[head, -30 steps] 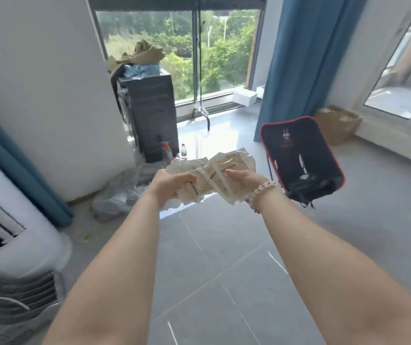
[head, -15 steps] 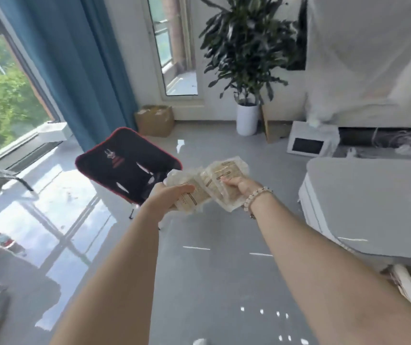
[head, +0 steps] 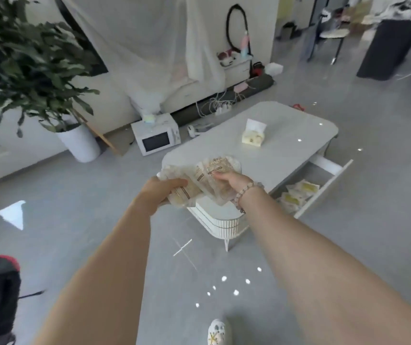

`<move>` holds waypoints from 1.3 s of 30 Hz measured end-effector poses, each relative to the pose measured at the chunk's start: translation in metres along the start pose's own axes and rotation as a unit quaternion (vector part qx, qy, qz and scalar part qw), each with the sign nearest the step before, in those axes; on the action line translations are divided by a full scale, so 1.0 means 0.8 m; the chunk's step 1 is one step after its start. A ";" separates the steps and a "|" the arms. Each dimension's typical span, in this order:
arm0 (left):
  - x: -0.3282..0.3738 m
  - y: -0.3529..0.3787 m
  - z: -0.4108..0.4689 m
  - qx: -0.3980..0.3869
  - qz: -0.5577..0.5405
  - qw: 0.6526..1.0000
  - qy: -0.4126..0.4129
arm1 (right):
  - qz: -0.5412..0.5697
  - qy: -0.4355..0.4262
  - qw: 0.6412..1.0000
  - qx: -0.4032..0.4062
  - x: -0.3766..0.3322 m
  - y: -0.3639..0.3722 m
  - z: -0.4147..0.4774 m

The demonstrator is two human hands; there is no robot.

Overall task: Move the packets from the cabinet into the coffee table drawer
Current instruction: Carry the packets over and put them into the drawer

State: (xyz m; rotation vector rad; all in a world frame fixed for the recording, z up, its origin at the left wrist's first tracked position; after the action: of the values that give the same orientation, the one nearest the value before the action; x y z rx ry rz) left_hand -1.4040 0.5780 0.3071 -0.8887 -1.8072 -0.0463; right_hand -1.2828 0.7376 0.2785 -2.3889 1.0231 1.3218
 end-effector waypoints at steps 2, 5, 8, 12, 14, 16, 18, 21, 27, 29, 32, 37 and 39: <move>0.033 0.049 0.038 -0.040 0.015 0.999 0.006 | 0.023 -0.006 0.999 0.034 -0.022 -0.047 0.023; 0.083 0.121 0.083 -0.092 0.037 0.995 0.033 | 0.072 -0.013 0.994 0.075 -0.044 -0.113 0.051; 0.128 0.197 0.113 -0.147 0.068 0.985 0.060 | 0.131 -0.036 0.985 0.103 -0.061 -0.179 0.068; 0.165 0.307 0.129 -0.223 0.101 0.966 0.085 | 0.197 -0.036 0.969 0.143 -0.061 -0.274 0.073; 0.175 0.358 0.131 -0.257 0.118 0.955 0.091 | 0.202 -0.037 0.964 0.170 -0.055 -0.322 0.078; 0.186 0.406 0.134 -0.281 0.130 0.946 0.097 | 0.206 -0.038 0.959 0.189 -0.050 -0.367 0.088; 0.198 0.452 0.139 -0.297 0.146 0.938 0.102 | 0.210 -0.036 0.957 0.198 -0.045 -0.410 0.102; 0.217 0.518 0.152 -0.307 0.146 0.935 0.100 | 0.219 -0.028 0.949 0.225 -0.044 -0.477 0.124; 0.261 0.642 0.182 -0.300 0.109 0.945 0.071 | 0.148 -0.003 0.970 0.194 -0.099 -0.596 0.181; 0.276 0.674 0.195 -0.290 0.098 0.950 0.057 | 0.120 0.016 0.976 0.182 -0.117 -0.626 0.202; 0.295 0.712 0.220 -0.270 0.074 0.959 0.045 | 0.103 0.028 0.980 0.167 -0.141 -0.666 0.231; 0.300 0.755 0.261 -0.250 0.086 0.964 0.014 | 0.125 0.059 0.976 0.166 -0.146 -0.709 0.275; 0.300 0.768 0.286 -0.243 0.084 0.966 -0.001 | 0.116 0.079 0.977 0.161 -0.149 -0.718 0.298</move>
State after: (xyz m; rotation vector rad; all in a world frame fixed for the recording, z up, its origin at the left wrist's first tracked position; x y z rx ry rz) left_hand -1.2623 1.2499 0.1802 -1.3849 -1.7425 -0.3952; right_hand -1.0962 1.3317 0.1652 -2.2046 1.4739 0.9511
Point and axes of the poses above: each hand's wrist, its own z-axis towards the middle knuckle, its own y-axis out of the palm, x = y × z, the point moved 9 cm from there along z, towards the middle knuckle, and after that the axes turned 12 degrees about z, right-handed, at the moved point
